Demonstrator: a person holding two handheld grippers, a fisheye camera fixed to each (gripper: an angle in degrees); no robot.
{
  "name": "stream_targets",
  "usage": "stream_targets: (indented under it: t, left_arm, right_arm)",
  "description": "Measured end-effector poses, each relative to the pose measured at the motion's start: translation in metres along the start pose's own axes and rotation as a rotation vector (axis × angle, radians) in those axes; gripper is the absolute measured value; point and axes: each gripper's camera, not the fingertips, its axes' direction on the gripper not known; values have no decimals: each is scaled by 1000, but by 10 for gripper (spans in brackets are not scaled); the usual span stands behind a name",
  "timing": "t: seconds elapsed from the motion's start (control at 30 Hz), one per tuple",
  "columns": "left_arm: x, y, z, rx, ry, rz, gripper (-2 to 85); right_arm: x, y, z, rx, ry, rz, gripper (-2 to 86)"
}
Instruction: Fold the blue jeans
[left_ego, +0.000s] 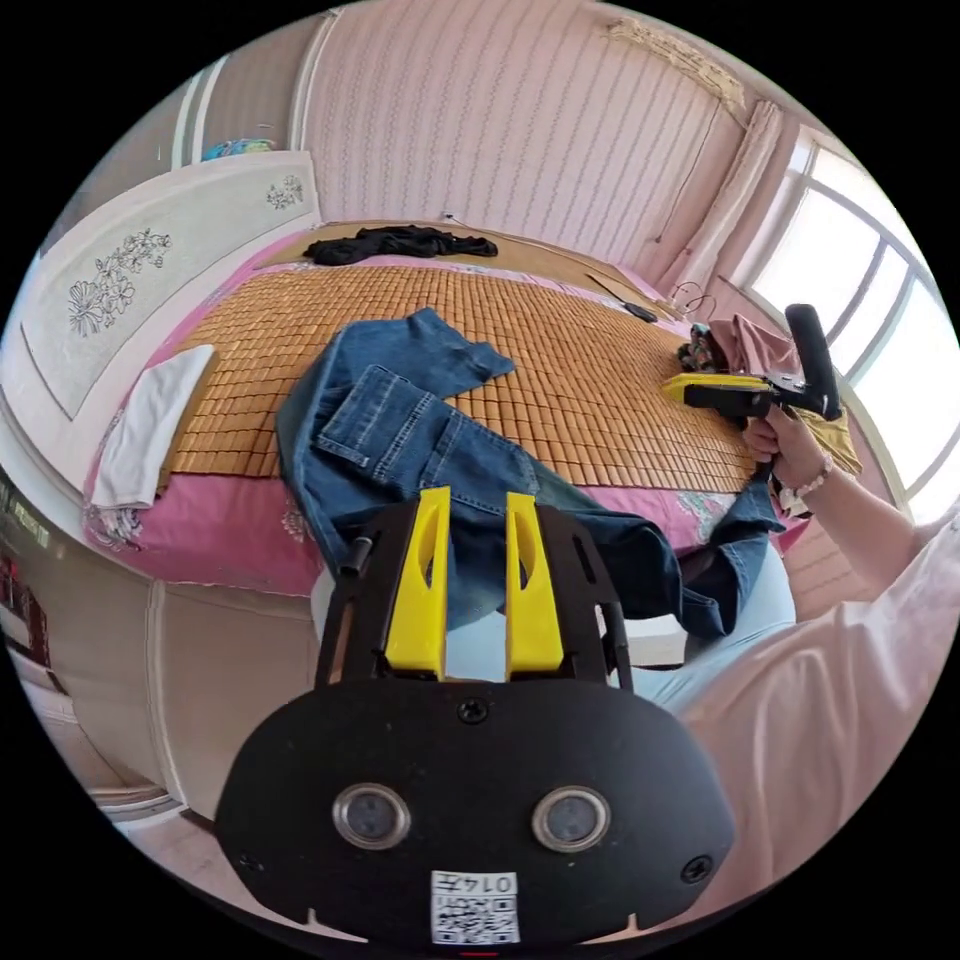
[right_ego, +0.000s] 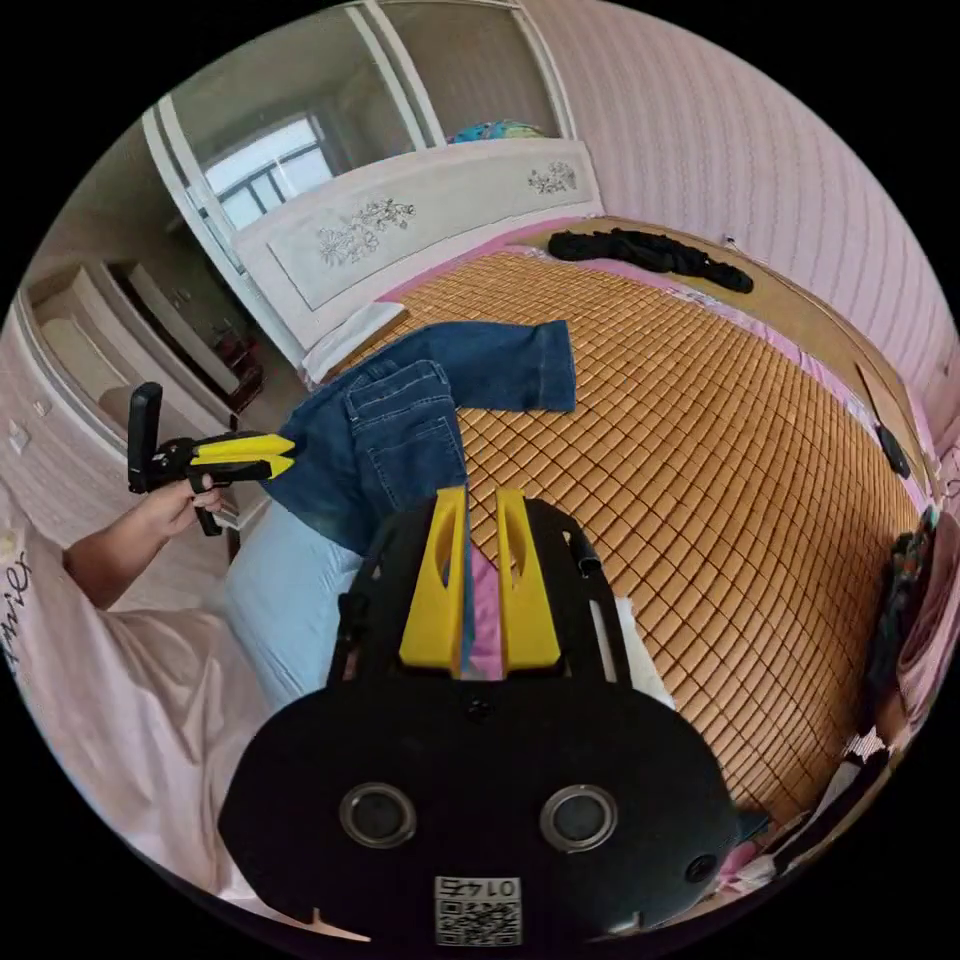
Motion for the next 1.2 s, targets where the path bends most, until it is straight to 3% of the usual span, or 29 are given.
stream_targets:
  t: [0.1, 0.23, 0.27, 0.33, 0.4, 0.5, 0.63, 0.77, 0.83, 1.03, 1.2]
  left_arm:
    - [-16, -9, -3, 16, -138, -36, 113]
    - [-44, -11, 28, -76, -119, -111, 132]
    - [-53, -8, 38, -98, -112, -125, 134]
    - [-65, -6, 52, -165, -128, -134, 126]
    - [-75, -4, 61, -248, -185, -133, 93]
    - [-90, 2, 53, -217, -233, -140, 32]
    - [-117, 0, 32, -98, -57, -250, 6]
    - [-118, -12, 49, -210, -98, -212, 41]
    - [-116, -18, 42, -170, -59, -223, 54]
    - [-80, -59, 0, 58, 96, -120, 84]
    - [-90, -97, 54, -39, 166, -178, 129]
  right_arm:
    - [-78, -26, 103, -136, 25, -198, 152]
    - [-119, -17, 210, -371, 54, -279, 172]
    - [-117, -4, 242, -453, 97, -274, 156]
    - [-116, 17, 253, -424, 169, -325, 118]
    - [-103, 29, 240, -432, 78, -332, 47]
    - [-56, 52, 177, -282, -12, -175, 23]
    - [26, 106, 102, -129, -99, 112, 2]
    - [125, 206, 75, -54, -70, 528, 5]
    - [138, 230, 76, -64, -58, 577, 11]
    - [84, 219, 97, -80, 93, 316, 92]
    - [-32, 205, 154, -278, 310, -248, 147]
